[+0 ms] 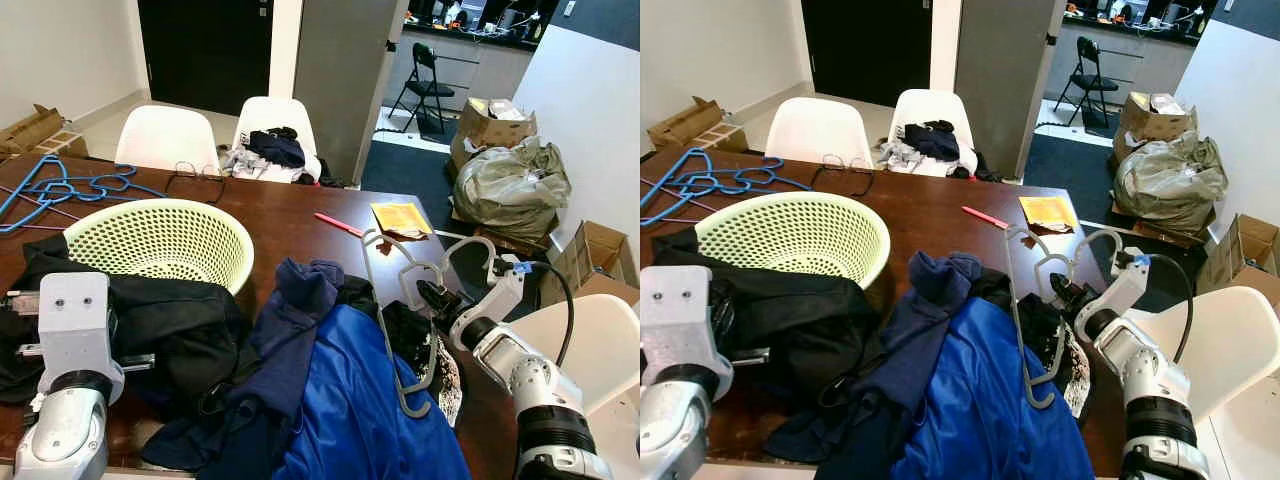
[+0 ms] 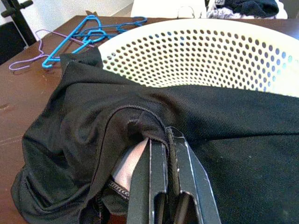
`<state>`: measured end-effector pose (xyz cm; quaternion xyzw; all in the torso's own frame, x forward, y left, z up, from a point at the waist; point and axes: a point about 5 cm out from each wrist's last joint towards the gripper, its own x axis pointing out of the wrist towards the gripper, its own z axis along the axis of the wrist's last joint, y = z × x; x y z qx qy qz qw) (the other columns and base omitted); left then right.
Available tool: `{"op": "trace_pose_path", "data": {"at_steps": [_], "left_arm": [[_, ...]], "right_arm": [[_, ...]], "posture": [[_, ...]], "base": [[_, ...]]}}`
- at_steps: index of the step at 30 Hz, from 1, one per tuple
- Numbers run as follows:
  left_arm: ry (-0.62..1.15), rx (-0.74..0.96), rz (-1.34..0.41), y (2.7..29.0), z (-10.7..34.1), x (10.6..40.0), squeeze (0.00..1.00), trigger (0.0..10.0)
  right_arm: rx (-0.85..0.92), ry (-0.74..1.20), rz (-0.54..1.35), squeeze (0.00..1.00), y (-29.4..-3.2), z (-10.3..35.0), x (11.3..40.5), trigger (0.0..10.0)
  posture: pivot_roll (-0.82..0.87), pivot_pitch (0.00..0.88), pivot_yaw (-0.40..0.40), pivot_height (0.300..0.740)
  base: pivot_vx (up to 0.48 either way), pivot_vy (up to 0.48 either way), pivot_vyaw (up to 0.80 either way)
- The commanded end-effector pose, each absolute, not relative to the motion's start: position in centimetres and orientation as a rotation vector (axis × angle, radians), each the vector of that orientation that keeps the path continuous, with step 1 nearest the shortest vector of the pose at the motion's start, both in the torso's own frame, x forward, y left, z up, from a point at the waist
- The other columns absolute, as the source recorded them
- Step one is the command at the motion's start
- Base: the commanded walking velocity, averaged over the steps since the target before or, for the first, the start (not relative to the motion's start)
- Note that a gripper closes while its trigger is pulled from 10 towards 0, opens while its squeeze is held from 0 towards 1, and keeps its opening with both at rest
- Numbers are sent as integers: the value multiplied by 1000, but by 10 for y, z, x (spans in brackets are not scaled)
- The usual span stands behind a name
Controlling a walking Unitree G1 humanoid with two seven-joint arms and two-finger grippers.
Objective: Hang hanger
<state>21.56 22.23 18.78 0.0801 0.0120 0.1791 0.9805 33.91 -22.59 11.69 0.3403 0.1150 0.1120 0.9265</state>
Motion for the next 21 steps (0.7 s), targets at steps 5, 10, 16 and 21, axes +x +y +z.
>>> {"op": "trace_pose_path", "data": {"at_steps": [5,10,16,21], "left_arm": [[-59,175,325,218,206,223,0,0],[-225,201,199,205,249,240,0,0],[-431,218,-183,152,306,263,0,0],[-391,230,-367,126,298,268,0,0]], "right_arm": [[685,251,214,0,-230,114,336,10000],[690,250,214,0,-229,114,337,10000],[701,245,210,0,-227,113,337,10000],[705,243,209,0,-227,113,337,10000]], "posture": [[128,0,-128,740],[131,0,-125,740],[127,0,-120,740],[125,0,-117,740]], "base": [[0,0,0],[0,0,0],[0,0,0],[0,0,0]]}}
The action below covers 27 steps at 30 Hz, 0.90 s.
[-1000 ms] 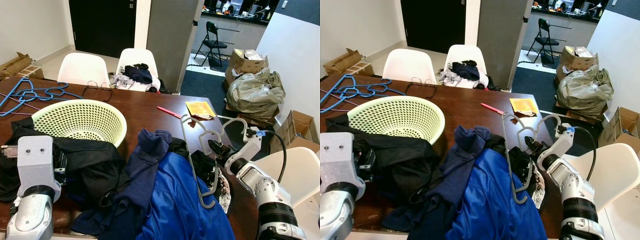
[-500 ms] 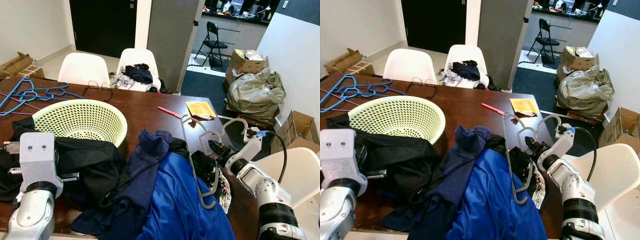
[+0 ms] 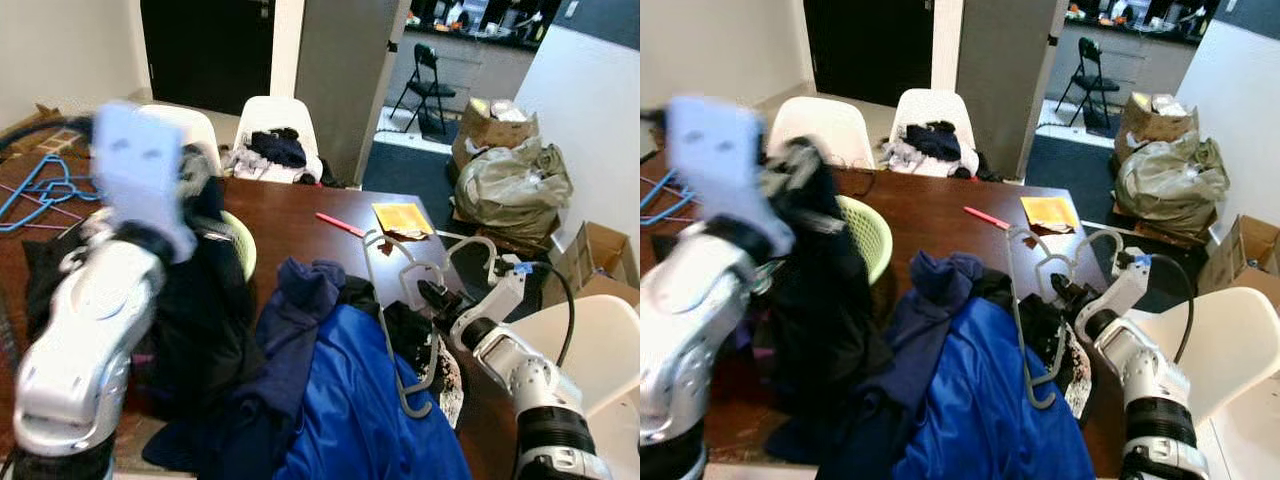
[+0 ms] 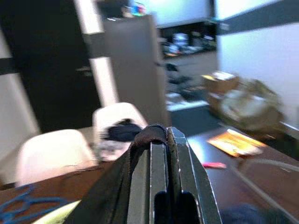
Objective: Hang hanger
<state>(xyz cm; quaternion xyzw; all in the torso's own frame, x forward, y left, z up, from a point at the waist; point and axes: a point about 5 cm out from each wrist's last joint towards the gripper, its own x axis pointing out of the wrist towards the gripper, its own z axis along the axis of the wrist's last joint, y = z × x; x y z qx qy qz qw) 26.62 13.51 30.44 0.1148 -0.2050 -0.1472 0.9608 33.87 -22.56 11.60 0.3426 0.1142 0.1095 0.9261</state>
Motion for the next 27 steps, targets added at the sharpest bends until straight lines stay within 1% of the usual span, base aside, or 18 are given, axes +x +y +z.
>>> {"op": "trace_pose_path", "data": {"at_steps": [1,3,4,5,8,9,10,11,12,13,15,16,17,20,22,25,26,27], "left_arm": [[-352,265,-415,119,286,269,0,0],[-352,265,-415,119,286,269,0,0],[-306,289,-460,112,274,270,0,0],[-235,363,-535,103,254,270,0,1725],[-188,412,-583,99,240,268,0,1725],[-136,509,-622,96,224,266,0,9882],[-136,509,-622,96,224,266,0,9882],[-95,589,-649,96,213,265,0,10000],[-78,658,-629,101,209,266,0,10000],[-78,658,-629,101,209,266,0,10000],[-65,738,-561,115,211,273,0,10000],[-65,738,-561,115,211,273,0,10000],[-77,772,-490,128,219,278,0,10000],[-84,783,-472,132,222,280,0,10000],[-105,801,-410,143,231,284,0,10000],[-111,796,-373,149,235,286,0,10000],[-108,792,-319,161,238,289,1000,10000],[-108,792,-319,161,238,289,1000,10000]], "right_arm": [[707,243,210,0,-226,113,337,10000],[707,243,210,0,-226,113,337,10000],[708,243,210,0,-226,113,336,10000],[708,244,210,0,-226,113,336,10000],[709,245,210,0,-226,113,336,10000],[709,245,210,0,-226,113,335,10000],[709,245,210,0,-226,113,335,10000],[709,246,209,0,-226,113,335,10000],[710,246,208,0,-226,113,335,10000],[710,246,208,0,-226,113,335,10000],[712,246,207,0,-226,113,334,10000],[712,246,207,0,-226,113,334,10000],[714,247,207,0,-226,113,334,10000],[714,248,207,0,-227,113,334,10000],[714,249,207,0,-227,113,334,10000],[713,249,207,0,-227,113,334,10000],[713,249,206,0,-227,113,334,10000],[713,249,206,0,-227,113,334,10000]], "posture": [[126,0,-118,740],[126,0,-118,740],[125,0,-118,740],[121,0,-116,740],[121,0,-116,740],[119,0,-116,740],[119,0,-116,740],[116,0,-115,740],[117,0,-116,740],[117,0,-116,740],[122,0,-117,740],[122,0,-117,740],[122,0,-117,740],[122,0,-117,740],[120,0,-117,740],[117,0,-116,740],[117,0,-116,740],[117,0,-116,740]], "base": [[0,0,0],[0,0,0],[0,0,0],[0,0,0],[0,0,0],[0,0,0],[0,0,0],[0,0,0],[0,0,0],[0,0,0],[0,0,0],[0,0,0],[0,0,0],[0,0,0],[0,0,0],[0,0,0],[0,0,0],[0,0,0]]}}
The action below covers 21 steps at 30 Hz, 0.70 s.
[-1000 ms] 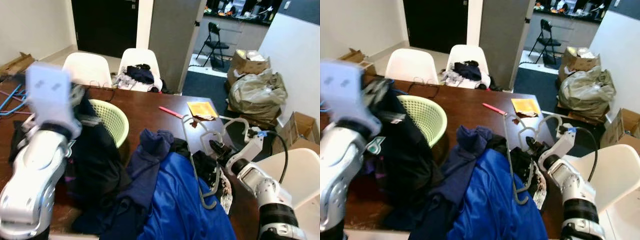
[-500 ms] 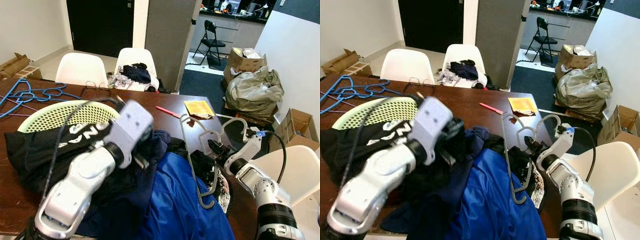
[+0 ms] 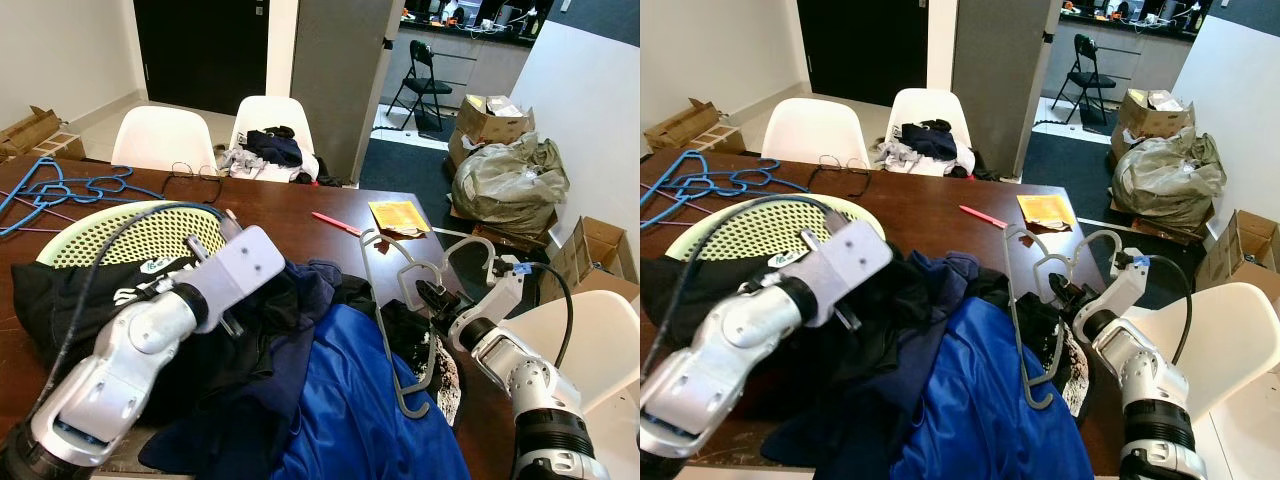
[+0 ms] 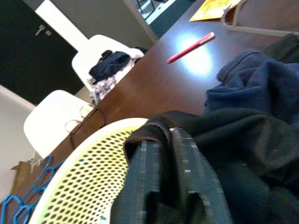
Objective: Hang hanger
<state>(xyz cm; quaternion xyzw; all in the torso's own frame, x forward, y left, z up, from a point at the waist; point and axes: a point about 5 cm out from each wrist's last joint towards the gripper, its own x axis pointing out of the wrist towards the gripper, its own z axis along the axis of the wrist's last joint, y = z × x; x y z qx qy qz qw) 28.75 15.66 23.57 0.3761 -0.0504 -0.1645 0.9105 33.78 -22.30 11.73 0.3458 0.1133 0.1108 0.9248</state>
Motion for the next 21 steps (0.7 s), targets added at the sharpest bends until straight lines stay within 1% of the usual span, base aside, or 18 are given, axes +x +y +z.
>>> {"op": "trace_pose_path", "data": {"at_steps": [1,2,3,5,6,7,9,10,13,14,16,17,18,19,20,21], "left_arm": [[-92,817,-257,173,239,292,1000,10000],[-58,854,-156,192,239,296,1000,10000],[-58,854,-156,192,239,296,1000,10000],[-23,910,-74,205,237,300,1000,10000],[-23,910,-74,205,237,300,1000,10000],[9,947,-37,212,234,302,1000,10000],[9,947,-37,212,234,302,1000,10000],[46,971,-26,217,228,303,0,10000],[42,945,-27,218,230,302,0,10000],[19,842,-48,212,236,301,0,10000],[19,842,-48,212,236,301,0,10000],[-1,746,-86,205,242,299,0,10000],[-1,746,-86,205,242,299,0,10000],[-19,688,-174,191,246,294,0,10000],[-39,690,-268,177,250,286,0,10000],[-51,725,-326,168,254,279,0,10000]], "right_arm": [[711,250,205,0,-228,113,334,10000],[710,251,203,0,-228,113,334,10000],[710,251,203,0,-228,113,334,10000],[709,252,202,0,-228,113,334,10000],[709,252,202,0,-228,113,334,10000],[707,252,202,0,-228,112,334,10000],[707,252,202,0,-228,112,334,10000],[705,253,201,0,-228,112,333,10000],[703,254,200,0,-228,112,333,10000],[703,254,200,0,-229,112,333,10000],[703,254,200,0,-229,112,333,10000],[702,255,200,0,-229,112,333,10000],[702,255,200,0,-229,112,333,10000],[701,256,200,0,-229,112,332,10000],[701,257,200,0,-229,112,332,10000],[701,258,200,0,-229,112,332,10000]], "posture": [[116,0,-115,740],[114,0,-115,740],[114,0,-115,740],[114,0,-116,740],[114,0,-116,740],[112,0,-116,740],[112,0,-116,740],[107,0,-115,740],[107,0,-115,740],[106,0,-114,740],[106,0,-114,740],[106,0,-114,740],[106,0,-114,740],[104,0,-111,740],[104,0,-111,740],[107,0,-112,740]], "base": [[0,0,0],[0,0,0],[0,0,0],[0,0,0],[0,0,0],[0,0,0],[0,0,0],[0,0,0],[0,0,0],[0,0,0],[0,0,0],[0,0,0],[0,0,0],[0,0,0],[0,0,0],[0,0,0]]}}
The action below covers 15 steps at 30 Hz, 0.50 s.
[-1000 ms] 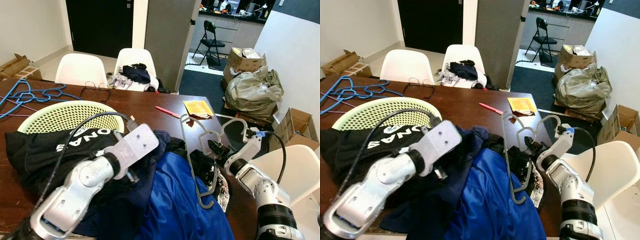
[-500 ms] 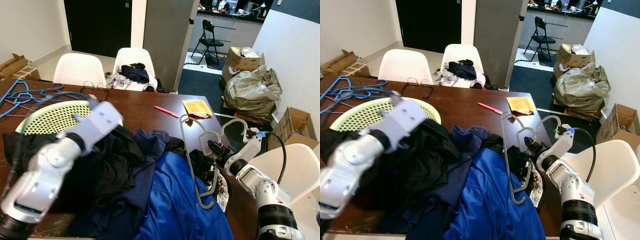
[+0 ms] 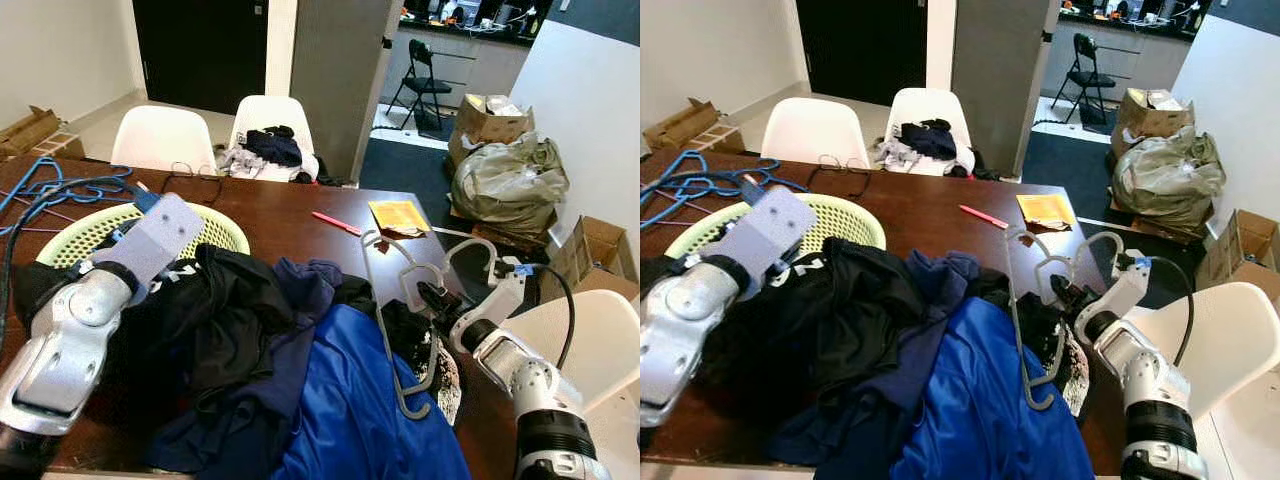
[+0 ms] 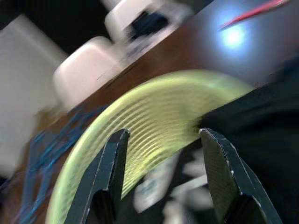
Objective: Hang hanger
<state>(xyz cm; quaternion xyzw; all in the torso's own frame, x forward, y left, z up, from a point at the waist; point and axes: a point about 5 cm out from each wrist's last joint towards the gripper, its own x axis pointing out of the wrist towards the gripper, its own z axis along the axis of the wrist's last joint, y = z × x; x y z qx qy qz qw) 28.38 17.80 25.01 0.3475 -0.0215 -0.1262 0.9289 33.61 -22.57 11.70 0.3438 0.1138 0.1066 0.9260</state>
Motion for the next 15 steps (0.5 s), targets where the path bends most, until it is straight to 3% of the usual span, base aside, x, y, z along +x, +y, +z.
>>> {"op": "trace_pose_path", "data": {"at_steps": [1,9,15], "left_arm": [[-62,766,-358,164,256,274,0,10000],[-7,919,-426,185,280,256,0,10000],[343,1021,-503,216,264,230,0,10000]], "right_arm": [[702,259,200,0,-230,111,332,10000],[711,265,207,0,-228,112,332,10000],[716,271,212,0,-227,110,333,10000]], "posture": [[107,0,-112,740],[121,0,-119,740],[160,0,-116,740]], "base": [[0,0,0],[0,0,0],[0,0,0]]}}
